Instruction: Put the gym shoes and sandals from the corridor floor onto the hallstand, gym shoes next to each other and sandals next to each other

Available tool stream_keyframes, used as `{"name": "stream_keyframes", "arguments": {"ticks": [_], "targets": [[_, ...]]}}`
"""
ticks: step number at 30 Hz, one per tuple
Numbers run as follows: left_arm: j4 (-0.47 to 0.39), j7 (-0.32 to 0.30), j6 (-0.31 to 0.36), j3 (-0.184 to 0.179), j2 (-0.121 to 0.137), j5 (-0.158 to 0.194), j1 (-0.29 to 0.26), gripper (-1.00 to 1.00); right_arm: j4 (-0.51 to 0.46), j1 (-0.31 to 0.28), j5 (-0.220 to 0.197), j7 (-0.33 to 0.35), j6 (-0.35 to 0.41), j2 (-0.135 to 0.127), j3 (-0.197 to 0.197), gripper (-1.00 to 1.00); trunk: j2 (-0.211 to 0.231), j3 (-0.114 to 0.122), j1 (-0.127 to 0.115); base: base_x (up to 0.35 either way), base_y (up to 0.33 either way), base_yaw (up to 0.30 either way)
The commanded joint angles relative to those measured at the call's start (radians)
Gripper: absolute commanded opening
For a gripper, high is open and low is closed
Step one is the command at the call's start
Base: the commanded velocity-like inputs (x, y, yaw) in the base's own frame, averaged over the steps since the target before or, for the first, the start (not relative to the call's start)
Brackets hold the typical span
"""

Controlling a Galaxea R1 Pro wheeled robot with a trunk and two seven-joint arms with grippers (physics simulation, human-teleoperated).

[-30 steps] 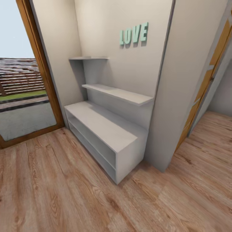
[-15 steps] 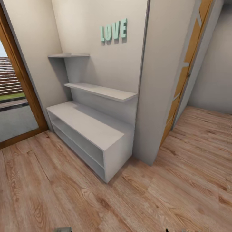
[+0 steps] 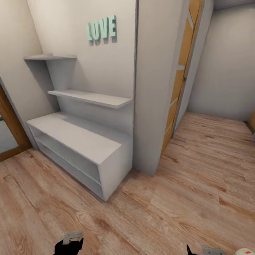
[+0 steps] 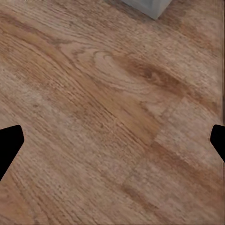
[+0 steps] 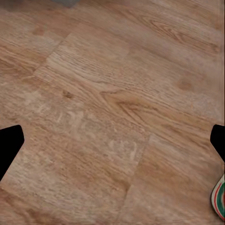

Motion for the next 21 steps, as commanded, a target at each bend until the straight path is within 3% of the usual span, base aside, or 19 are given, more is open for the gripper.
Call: {"name": "stream_keyframes", "arguments": {"ticks": [1,21], "targets": [[0.0,0.0,-0.003,0.002,0.001,0.003,0.0,1.0,0.01,-0.001,0.0,-0.001,-0.004,-0.001,-0.001,1.0,-0.008,-0.005,0.004,0.0,0.0,-0.282],[-0.009,-0.006,-0.002,0.004,0.0,0.005,-0.016,1.0,0.025,-0.001,0.0,-0.004,-0.006,-0.002,0.0,1.0,-0.148,-0.082,0.08,0.0,0.0,-0.278]]}}
